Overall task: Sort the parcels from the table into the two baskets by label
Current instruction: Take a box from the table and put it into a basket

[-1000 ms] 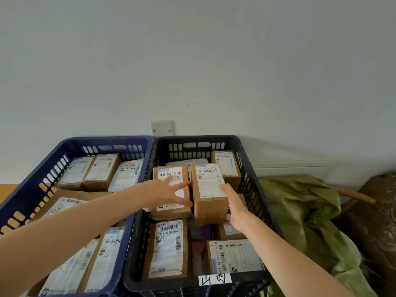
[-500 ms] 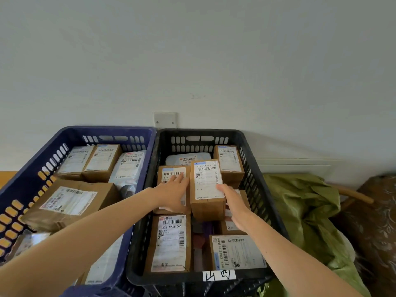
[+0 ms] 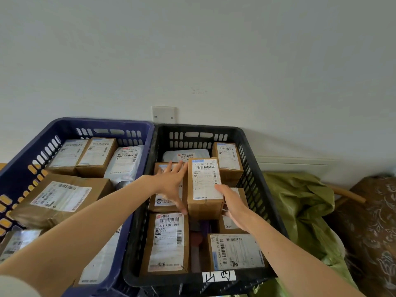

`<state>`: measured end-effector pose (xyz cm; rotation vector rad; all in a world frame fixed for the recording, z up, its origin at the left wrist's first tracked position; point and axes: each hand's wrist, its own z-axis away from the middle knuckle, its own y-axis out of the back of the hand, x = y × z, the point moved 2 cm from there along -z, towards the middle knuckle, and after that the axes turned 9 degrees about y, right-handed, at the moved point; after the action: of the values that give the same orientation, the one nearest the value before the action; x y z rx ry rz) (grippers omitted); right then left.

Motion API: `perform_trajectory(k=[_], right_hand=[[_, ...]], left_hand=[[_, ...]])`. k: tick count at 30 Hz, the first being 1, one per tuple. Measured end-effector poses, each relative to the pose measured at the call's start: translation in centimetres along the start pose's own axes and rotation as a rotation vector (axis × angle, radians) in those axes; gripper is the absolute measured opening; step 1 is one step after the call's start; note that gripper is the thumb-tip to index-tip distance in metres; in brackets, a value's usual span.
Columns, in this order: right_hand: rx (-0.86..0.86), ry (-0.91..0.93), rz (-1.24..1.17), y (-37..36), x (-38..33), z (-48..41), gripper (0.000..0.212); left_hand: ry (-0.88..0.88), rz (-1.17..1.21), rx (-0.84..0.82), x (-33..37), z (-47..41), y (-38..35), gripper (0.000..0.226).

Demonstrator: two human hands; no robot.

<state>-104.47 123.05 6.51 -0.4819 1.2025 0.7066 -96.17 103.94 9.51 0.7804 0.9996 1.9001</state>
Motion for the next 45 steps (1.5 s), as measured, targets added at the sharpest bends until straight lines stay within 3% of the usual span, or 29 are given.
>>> perform_trajectory(k=[6,14,21,25,30,38,45], right_hand=[[-0.007,0.000,-0.083,0.7,0.0,-0.3,0.032],[0.017,-0.016,0.002,0.8,0.3,-0.4,0.040],[-0.039,0.157,0.299,1.0,0.6,-1.3,0.064],[-0.121,0.242,0.615,-0.1,0.3,-2.5,0.073],[-0.147,0.416,1.132,-0.3,0.3,-2.8,0.084],[-0.351,0.378,1.359,-0.5,1.4,-3.7,0.074],[-0.343,0.419,1.428,-0.7,3.4,-3.3,0.071]], left_hand=[[-0.063,0.072,0.036,-0.1,-0.2,0.2,0.151],[-0.074,-0.122,0.047,0.9,-0.6,-0.8,0.136],[-0.012,-0.076,0.023,0.2,-0.8,-0.5,0.134],[0.117,-0.028,0.017,-0.9,-1.1,0.6,0.128],[0.144,-0.099,0.004,-0.9,-1.9,0.2,0.126],[0.134,-0.080,-0.003,-1.3,-2.2,-1.0,0.119],[0.126,-0.118,-0.006,-1.6,-2.6,-1.4,0.120]])
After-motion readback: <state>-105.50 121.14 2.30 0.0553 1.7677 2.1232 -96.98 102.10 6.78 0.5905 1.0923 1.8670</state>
